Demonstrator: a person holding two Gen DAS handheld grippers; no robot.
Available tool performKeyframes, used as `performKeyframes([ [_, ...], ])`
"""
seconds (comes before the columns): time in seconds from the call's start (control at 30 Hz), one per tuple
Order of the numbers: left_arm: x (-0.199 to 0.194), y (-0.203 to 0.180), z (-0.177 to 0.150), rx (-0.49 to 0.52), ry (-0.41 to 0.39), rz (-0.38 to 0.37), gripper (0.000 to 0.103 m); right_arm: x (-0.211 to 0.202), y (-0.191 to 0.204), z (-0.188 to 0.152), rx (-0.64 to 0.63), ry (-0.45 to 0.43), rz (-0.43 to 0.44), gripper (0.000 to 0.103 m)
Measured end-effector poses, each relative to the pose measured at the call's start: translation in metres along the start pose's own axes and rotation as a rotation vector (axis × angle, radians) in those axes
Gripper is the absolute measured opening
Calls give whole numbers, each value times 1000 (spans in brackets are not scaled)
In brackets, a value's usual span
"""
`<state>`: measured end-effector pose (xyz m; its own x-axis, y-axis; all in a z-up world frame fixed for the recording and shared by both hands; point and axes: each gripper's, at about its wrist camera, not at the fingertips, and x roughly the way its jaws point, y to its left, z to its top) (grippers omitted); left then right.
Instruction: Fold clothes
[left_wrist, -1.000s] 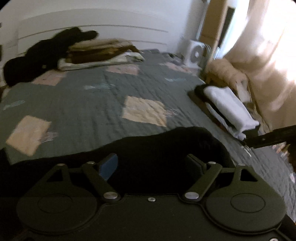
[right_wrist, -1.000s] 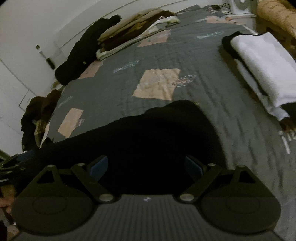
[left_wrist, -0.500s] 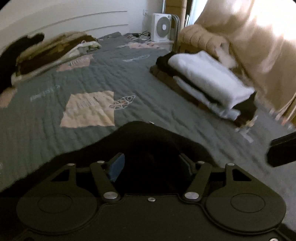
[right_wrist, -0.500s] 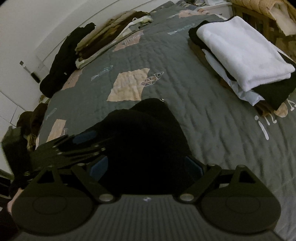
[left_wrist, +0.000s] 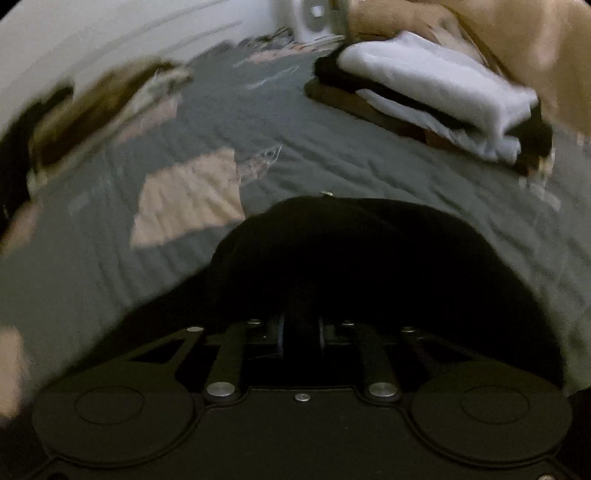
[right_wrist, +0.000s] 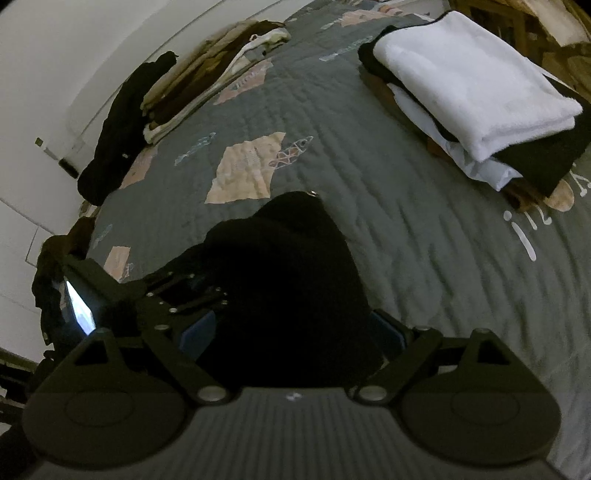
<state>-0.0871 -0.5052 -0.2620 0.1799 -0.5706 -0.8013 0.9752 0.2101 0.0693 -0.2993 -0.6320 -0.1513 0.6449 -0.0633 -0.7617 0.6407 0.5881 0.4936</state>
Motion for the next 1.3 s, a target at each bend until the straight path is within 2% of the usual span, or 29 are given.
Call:
performKeyframes([
  [0.07, -11, 27, 0, -191, -9, -155, 15, -1, -1, 0, 6, -3, 5, 90],
  [0.17, -33, 64, -6, -396, -62, -351, 15, -2, 0, 0, -2, -15, 21, 90],
  [0.3, -54, 106, -22, -680, -172, -679, 15, -2, 6, 3, -31, -24, 32, 90],
  [0.37, -61, 118, -30, -765, -240, -810, 15, -2, 8, 4, -30, -30, 39, 90],
  [0.43, -64, 124, -38, -816, -284, -896, 3, -2, 9, 6, -27, -34, 50, 90],
  [0.5, -65, 124, -41, -821, -282, -900, 3, -2, 10, 6, -25, -37, 59, 90],
  [0.53, -65, 123, -42, -816, -272, -887, 3, -2, 11, 6, -26, -38, 62, 90],
  [0.63, -62, 118, -42, -762, -181, -712, 3, -2, 12, 6, -32, -39, 62, 90],
  [0.67, -64, 115, -38, -724, -154, -667, 3, -2, 12, 5, -34, -39, 59, 90],
  [0.7, -69, 107, -32, -656, -138, -602, 8, -2, 12, 5, -36, -38, 57, 90],
  [0.77, -81, 84, -17, -498, -118, -465, 29, -1, 11, 5, -36, -36, 53, 90],
  [0.8, -85, 72, -11, -420, -111, -402, 47, -1, 10, 5, -30, -33, 50, 90],
  [0.83, -87, 58, -6, -346, -113, -355, 55, 0, 8, 5, -24, -32, 48, 90],
  [0.9, -85, 33, 4, -238, -112, -300, 56, -1, 5, 5, -17, -34, 48, 90],
  [1.07, -62, -4, 22, -135, -99, -255, 56, -6, -2, 5, -22, -40, 40, 90],
  [1.13, -44, -10, 23, -104, -59, -207, 56, -9, -6, 4, -20, -41, 39, 90],
  [1.3, 0, -20, 20, 32, 18, -14, 56, -9, -17, 5, -6, -41, 43, 90],
])
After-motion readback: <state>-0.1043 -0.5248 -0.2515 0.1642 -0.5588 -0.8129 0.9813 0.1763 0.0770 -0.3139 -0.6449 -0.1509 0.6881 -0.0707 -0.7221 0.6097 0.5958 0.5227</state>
